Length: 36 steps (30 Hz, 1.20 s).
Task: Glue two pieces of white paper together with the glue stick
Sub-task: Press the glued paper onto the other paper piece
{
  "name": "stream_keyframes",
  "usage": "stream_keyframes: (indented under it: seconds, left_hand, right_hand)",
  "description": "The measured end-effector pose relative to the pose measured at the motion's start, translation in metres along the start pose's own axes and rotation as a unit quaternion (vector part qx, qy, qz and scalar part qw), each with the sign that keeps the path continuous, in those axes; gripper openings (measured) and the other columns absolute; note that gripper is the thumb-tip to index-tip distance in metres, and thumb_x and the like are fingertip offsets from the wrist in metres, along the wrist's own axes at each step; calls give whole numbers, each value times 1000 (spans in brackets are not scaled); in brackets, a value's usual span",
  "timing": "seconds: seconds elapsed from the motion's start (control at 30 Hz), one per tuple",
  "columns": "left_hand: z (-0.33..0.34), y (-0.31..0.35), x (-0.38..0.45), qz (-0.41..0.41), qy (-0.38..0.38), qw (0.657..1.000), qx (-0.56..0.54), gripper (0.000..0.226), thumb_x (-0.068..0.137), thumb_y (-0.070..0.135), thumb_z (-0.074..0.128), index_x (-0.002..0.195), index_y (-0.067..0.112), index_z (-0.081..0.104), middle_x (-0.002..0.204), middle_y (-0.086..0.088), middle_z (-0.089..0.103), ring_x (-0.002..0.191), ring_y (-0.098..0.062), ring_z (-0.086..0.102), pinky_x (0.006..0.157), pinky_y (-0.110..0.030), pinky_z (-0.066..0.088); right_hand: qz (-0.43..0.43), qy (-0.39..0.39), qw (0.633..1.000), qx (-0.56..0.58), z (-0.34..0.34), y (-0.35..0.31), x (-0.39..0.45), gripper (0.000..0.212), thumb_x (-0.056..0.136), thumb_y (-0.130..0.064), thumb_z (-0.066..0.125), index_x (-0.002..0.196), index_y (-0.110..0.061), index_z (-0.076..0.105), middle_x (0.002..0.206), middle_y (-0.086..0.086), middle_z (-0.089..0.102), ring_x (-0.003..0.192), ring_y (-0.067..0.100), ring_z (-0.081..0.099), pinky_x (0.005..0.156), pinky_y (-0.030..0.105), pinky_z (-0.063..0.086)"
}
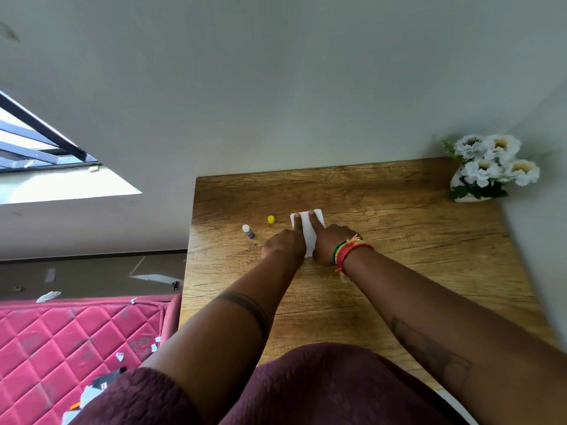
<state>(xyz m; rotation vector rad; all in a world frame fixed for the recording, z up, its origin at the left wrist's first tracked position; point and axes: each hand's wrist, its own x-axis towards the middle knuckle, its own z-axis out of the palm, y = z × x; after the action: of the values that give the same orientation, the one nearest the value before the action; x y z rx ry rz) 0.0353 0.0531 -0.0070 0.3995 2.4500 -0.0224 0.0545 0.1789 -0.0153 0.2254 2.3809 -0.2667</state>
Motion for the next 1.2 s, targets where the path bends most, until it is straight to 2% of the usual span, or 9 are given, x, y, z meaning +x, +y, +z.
stream_keyframes:
  seconds: [0.1,0.23,0.43,0.6,0.77,0.9,0.97,1.1,1.2]
  left_hand:
    - [0,0,-1,0,0,1000,-5,98,99,14,60,162,22,-16,133,-17,63,114,-34,65,70,-44,45]
    - [-1,0,-1,3,-4,1000,-14,100,99,17,62,162,22,-15,134,-19,61,116,-36,63,71,-44,45]
    - [0,1,-2,1,-1,1000,-26,97,101,20,59,162,22,-16,136,-18,61,118,-36,62,74,-44,45]
    - [-10,12,3,23,-31,999,-24,102,100,17,60,158,42,-19,133,-22,60,114,-39,62,77,-47,46]
    - [-9,13,6,-5,-48,998,-31,99,100,16,57,160,37,-19,140,-22,56,120,-39,60,78,-46,44]
    - [1,10,7,-48,-20,997,-49,91,98,14,59,164,22,-4,132,-15,63,118,-34,63,74,-43,42]
    - [3,7,6,-52,-8,997,-52,97,95,12,63,164,20,-6,126,-12,66,114,-32,65,70,-41,43]
    - [9,3,7,-36,-3,999,-36,104,97,12,61,161,22,-20,128,-17,65,112,-34,65,70,-43,44]
    - [10,-4,6,-25,-6,997,-68,100,101,22,60,160,30,-20,130,-21,63,114,-37,64,77,-49,45]
  right_hand:
    - [23,19,999,29,6,-4,1,115,82,-61,61,155,-37,-24,153,22,42,130,41,50,101,49,49]
    - [26,52,997,53,14,-2,-1,115,80,-62,60,156,-34,-22,146,18,50,127,39,52,96,50,48]
    - [29,40,997,52,7,-5,-7,113,86,-63,60,158,-31,-20,149,20,46,131,40,49,104,52,47]
    - [2,35,998,57,2,0,-10,109,88,-56,63,160,-30,-15,141,20,52,125,40,54,97,47,49]
    - [-11,27,998,51,3,3,-5,111,89,-57,61,157,-30,-22,142,23,53,124,41,55,99,48,50]
    - [3,28,998,50,7,3,-3,109,89,-60,58,157,-31,-22,144,22,51,125,40,54,101,49,49]
    - [2,31,999,43,9,3,-2,111,88,-59,59,157,-31,-23,144,22,51,124,40,54,101,50,49]
    - [2,36,999,34,12,5,4,112,87,-57,60,156,-32,-24,140,23,53,119,39,57,97,48,52]
    - [-23,26,998,46,10,13,8,103,91,-49,55,157,-32,-23,121,20,62,100,34,63,83,39,53]
